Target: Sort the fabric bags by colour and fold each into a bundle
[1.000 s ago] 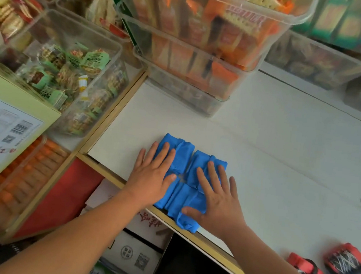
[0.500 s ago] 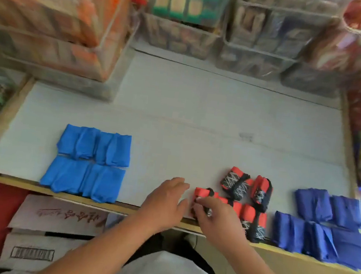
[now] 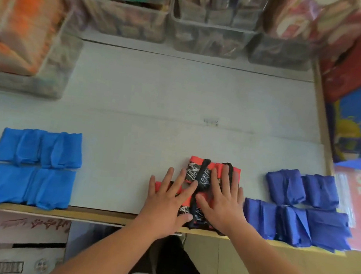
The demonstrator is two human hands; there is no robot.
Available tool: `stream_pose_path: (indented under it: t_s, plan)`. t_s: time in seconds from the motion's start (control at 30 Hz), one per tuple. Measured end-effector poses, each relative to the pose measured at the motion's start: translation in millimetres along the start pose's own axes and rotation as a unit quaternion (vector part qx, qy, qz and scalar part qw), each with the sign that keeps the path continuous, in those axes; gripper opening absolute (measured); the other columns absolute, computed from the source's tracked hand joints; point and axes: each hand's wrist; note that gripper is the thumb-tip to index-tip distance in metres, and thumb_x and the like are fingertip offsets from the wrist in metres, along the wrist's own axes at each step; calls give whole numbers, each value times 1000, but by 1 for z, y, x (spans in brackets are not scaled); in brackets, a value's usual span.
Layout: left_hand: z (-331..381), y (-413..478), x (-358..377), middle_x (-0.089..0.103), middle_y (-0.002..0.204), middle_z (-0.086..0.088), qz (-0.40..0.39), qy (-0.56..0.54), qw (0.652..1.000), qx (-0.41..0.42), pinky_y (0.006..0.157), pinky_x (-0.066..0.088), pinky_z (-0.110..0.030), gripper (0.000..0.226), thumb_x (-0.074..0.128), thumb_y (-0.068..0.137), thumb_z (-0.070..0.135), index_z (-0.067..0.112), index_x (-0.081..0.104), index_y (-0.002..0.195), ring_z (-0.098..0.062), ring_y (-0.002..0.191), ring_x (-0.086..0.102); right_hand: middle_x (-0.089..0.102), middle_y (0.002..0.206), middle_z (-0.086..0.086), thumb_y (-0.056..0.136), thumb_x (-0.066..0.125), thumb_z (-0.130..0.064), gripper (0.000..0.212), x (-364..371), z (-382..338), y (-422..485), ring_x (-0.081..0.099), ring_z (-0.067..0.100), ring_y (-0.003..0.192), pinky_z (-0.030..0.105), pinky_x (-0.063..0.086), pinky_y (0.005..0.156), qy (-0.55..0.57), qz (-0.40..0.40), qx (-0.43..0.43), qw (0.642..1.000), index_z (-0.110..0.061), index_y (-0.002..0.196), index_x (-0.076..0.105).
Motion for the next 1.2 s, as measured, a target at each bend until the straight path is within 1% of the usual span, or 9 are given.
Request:
stream_pose_path:
  t_s: [0.27,0.4,0.47,0.57,0.63,0.8,0.9,1.03,1.2]
  plan:
    - [-11,-3,6,-39,163,6,7,-1,999,-36,121,-9,-67,78,29,100,71,49,-21,155,-27,152,-34,-36,164,-8,89,7,-73,81,5,-19,5,-41,20,148,62,-17,121,25,-6,-33,999,-40,158,-22]
    - [1,-7,-8,-27,169,2,51,-1,998,-37,123,-12,-61,72,26,102,65,39,-6,162,-24,155,-28,-28,167,-12,99,27,-67,77,-12,-9,-6,-37,18,150,56,-19,120,70,15,-62,996,-44,160,-14]
    - [12,-9,-15,-12,172,0,88,-20,996,-21,126,-11,-56,68,27,103,59,32,9,163,-22,157,-21,-7,173,-8,102,42,-58,72,-23,2,-19,-16,21,158,52,-7,126,127,53,-72,988,-39,164,10]
    - [41,-5,-19,8,173,-2,109,-52,992,28,128,-5,-46,59,39,107,43,26,25,162,-19,159,-7,49,154,5,99,62,-36,46,-38,36,-49,42,26,144,49,42,116,192,146,-54,969,-17,141,60]
    - [55,-3,-21,17,171,0,114,-82,988,60,128,0,-38,56,47,106,36,24,32,159,-19,159,5,58,146,6,97,67,-30,38,-36,57,-63,51,26,138,42,47,110,174,175,-31,969,-15,131,67]
    - [120,12,-21,19,170,3,52,-119,983,129,116,-1,-16,54,47,107,35,22,37,158,-16,156,16,45,157,18,95,55,-43,53,-30,141,-98,38,43,147,58,39,115,86,197,80,973,-12,138,61]
    - [144,21,-10,10,172,2,-10,-106,983,149,124,2,-23,61,46,107,41,24,26,162,-14,158,7,22,169,11,97,31,-59,72,-25,169,-103,18,38,156,56,24,121,44,112,124,985,-22,158,38]
    - [161,25,-3,15,171,-1,-52,-86,985,139,125,10,-29,63,45,107,45,22,25,162,-17,157,12,-2,172,-6,102,34,-61,72,-19,186,-106,-2,22,160,43,16,128,77,42,128,988,-34,164,10]
    - [160,19,-4,33,162,1,-29,-113,986,118,119,22,-27,54,49,106,39,18,38,155,-18,149,29,10,173,3,103,42,-57,66,-24,186,-112,6,25,160,46,18,128,57,69,125,988,-27,161,29]
Point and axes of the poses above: each hand's wrist, its own y-axis towards the middle knuckle, its own x-axis out of the palm, z = x × y
